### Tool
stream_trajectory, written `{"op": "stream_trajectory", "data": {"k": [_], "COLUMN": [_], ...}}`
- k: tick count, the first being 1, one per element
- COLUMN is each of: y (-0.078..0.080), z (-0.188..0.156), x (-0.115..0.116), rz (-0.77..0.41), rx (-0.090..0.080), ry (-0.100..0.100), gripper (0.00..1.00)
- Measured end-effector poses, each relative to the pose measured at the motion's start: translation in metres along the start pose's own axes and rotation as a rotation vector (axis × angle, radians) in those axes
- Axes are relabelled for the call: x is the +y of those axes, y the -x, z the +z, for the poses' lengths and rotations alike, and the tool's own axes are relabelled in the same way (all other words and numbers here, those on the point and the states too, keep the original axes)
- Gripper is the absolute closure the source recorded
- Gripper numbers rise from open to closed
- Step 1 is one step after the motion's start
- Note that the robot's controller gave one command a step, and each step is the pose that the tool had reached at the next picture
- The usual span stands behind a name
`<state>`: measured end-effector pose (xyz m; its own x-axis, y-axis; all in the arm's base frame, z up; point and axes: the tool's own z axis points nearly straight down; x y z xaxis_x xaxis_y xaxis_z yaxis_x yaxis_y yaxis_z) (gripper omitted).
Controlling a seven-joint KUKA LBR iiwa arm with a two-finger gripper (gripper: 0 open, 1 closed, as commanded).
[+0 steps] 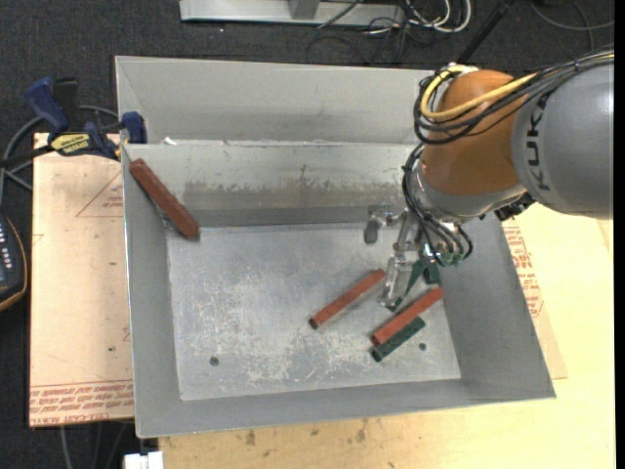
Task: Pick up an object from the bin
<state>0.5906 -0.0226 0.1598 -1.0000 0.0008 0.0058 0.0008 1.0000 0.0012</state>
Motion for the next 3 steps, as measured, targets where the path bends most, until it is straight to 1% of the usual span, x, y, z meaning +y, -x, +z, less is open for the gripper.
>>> {"op": "stream_trajectory", "data": {"k": [1,2,3], "y": [-0.018,-0.015,-0.010], "z": [0.095,0.089,-0.055], "x": [0.039,0.038,0.037], "rz": [-0.103,-0.101,0.001], "rx": [0.000,-0.008,-0.017], "ry": [0.001,0.000,0.000], "gripper": [0.00,1.00,1.00]}}
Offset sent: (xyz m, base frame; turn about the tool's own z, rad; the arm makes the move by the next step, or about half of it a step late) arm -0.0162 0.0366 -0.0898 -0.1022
